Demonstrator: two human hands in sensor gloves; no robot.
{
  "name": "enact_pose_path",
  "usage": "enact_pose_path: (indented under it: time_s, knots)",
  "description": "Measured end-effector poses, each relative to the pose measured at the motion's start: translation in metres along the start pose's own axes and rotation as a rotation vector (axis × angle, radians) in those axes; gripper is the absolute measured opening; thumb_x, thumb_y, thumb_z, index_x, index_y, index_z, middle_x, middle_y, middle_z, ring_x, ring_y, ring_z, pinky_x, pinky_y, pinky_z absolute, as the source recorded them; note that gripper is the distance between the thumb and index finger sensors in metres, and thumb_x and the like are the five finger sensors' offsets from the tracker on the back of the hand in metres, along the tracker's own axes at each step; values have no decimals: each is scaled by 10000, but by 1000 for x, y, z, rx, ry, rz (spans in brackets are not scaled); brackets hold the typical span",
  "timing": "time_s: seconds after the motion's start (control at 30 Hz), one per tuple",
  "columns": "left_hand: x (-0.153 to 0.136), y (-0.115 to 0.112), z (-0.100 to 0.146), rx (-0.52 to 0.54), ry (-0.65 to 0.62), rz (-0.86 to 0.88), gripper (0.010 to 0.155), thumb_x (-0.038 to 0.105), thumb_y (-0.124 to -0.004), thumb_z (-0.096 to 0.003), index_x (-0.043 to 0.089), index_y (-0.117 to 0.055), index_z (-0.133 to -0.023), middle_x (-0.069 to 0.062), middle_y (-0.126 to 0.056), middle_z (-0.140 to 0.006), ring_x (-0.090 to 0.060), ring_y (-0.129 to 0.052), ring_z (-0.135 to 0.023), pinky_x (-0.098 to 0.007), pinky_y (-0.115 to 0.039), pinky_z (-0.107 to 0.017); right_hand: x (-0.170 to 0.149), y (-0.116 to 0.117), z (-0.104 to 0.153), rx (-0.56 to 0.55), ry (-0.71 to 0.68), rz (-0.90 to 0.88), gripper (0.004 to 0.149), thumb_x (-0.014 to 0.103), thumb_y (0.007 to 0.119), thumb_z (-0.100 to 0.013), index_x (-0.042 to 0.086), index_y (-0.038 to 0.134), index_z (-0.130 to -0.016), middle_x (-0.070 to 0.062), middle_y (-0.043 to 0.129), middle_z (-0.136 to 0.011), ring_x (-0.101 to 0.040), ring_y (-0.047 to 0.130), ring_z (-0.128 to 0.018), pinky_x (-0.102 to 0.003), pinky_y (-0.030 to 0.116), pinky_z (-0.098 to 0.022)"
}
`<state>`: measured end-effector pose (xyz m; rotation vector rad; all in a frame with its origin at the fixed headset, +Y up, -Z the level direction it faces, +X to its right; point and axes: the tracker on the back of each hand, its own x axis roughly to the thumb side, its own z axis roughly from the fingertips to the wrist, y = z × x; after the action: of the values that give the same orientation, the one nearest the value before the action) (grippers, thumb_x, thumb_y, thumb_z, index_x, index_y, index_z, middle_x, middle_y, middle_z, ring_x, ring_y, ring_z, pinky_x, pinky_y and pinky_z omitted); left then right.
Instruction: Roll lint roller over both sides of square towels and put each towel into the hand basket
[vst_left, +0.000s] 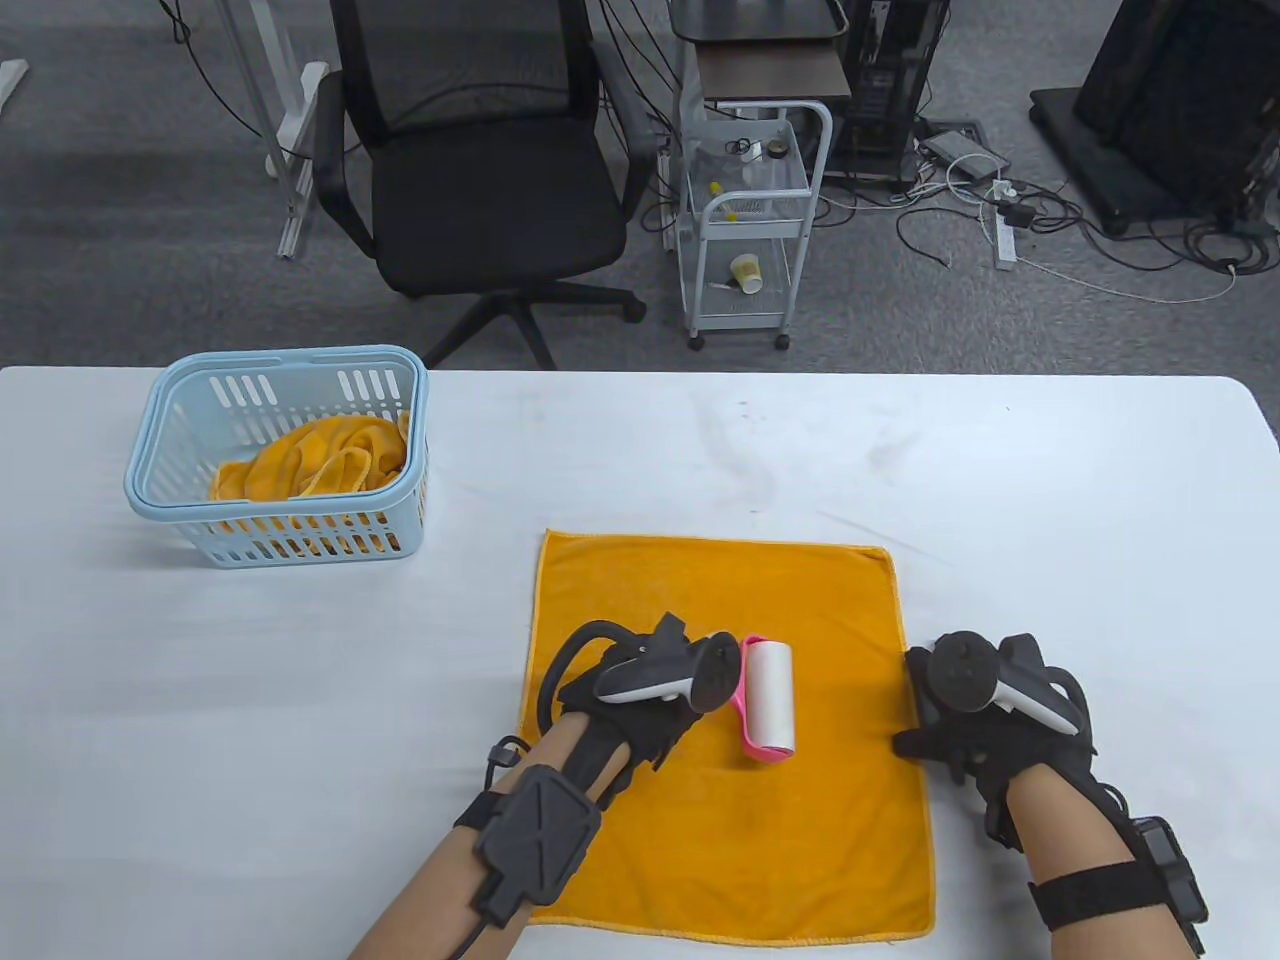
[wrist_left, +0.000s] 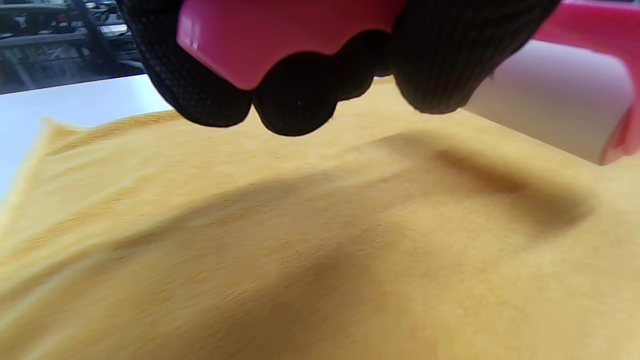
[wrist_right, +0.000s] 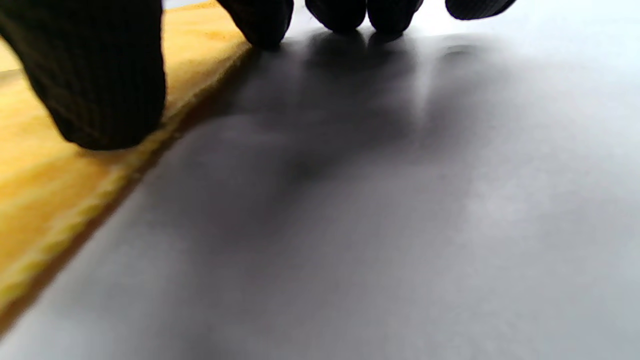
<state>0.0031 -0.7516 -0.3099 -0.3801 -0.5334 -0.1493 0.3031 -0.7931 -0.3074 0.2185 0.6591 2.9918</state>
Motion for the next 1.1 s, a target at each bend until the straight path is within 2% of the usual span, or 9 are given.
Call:
enact_pose_path:
  time_s: [0.1, 0.2, 0.37, 0.53, 0.63, 0.73, 0.83, 0.97, 1.1]
  knots:
    - [-5, -6, -10, -24, 40, -33, 563, 444, -778, -508, 331, -515, -993, 11, -709, -986, -254, -910, -777, -552, -765, -654, 0, 0, 0, -1, -1, -4, 941, 610, 870, -440, 167, 433, -1145, -228, 338, -1168, -543, 387, -1048, -734, 463, -681]
    - [-30, -9, -5, -39, 127, -137, 511, 423, -799, -504, 358, -570, -956, 32, -752, -967, -251, -939, -770, -554, -773, -659, 0, 0, 0, -1, -2, -5, 941, 610, 869, -440, 167, 432, -1145, -229, 337, -1168, -545, 385, -1048, -734, 462, -681]
    - [-94, -14, 28, -94, 360, -347, 439, 360, -824, -509, 399, -627, -900, 64, -785, -961, -243, -963, -795, -572, -763, -674, -1, 0, 0, 0, -2, -5, 940, 609, 869, -441, 167, 432, -1146, -229, 337, -1168, -546, 386, -1047, -734, 463, -681]
    - [-142, -16, 53, -137, 440, -270, 424, 357, -826, -513, 429, -640, -888, 98, -796, -946, -230, -936, -807, -584, -727, -696, -1, 0, 0, 2, -3, -1, 937, 606, 869, -443, 167, 433, -1146, -232, 340, -1168, -549, 386, -1047, -735, 461, -680]
    - [-142, -12, 53, -87, 368, -53, 453, 356, -839, -512, 419, -627, -907, 87, -798, -924, -226, -921, -779, -587, -733, -683, -1, 1, 0, 2, -4, -4, 936, 605, 870, -443, 164, 434, -1145, -234, 339, -1167, -551, 385, -1046, -734, 463, -680]
    - [-118, -5, 31, -11, 251, 149, 545, 422, -844, -488, 383, -570, -957, 61, -772, -933, -222, -916, -766, -575, -750, -668, -1, 1, 0, -1, -4, -11, 938, 603, 872, -442, 164, 434, -1145, -233, 336, -1167, -550, 382, -1045, -735, 463, -680]
    - [-93, -3, 6, 1, 165, 228, 635, 497, -767, -494, 345, -464, -1030, 39, -718, -975, -238, -886, -797, -564, -742, -671, -1, 2, 1, -2, -4, -16, 935, 605, 869, -443, 171, 431, -1145, -227, 332, -1168, -546, 376, -1047, -733, 462, -681]
    - [-77, -12, -19, 29, 149, 198, 622, 485, -728, -500, 332, -462, -1040, 27, -699, -996, -254, -874, -826, -556, -737, -680, -1, 2, 1, 0, -4, -17, 929, 606, 860, -447, 176, 425, -1146, -226, 322, -1168, -543, 367, -1049, -733, 462, -681]
    - [-99, -18, -15, 28, 253, 29, 582, 461, -749, -502, 349, -497, -1015, 34, -713, -989, -265, -879, -830, -567, -724, -689, -2, 2, 1, 2, -4, -21, 924, 607, 856, -451, 183, 420, -1146, -224, 316, -1168, -541, 360, -1049, -732, 458, -681]
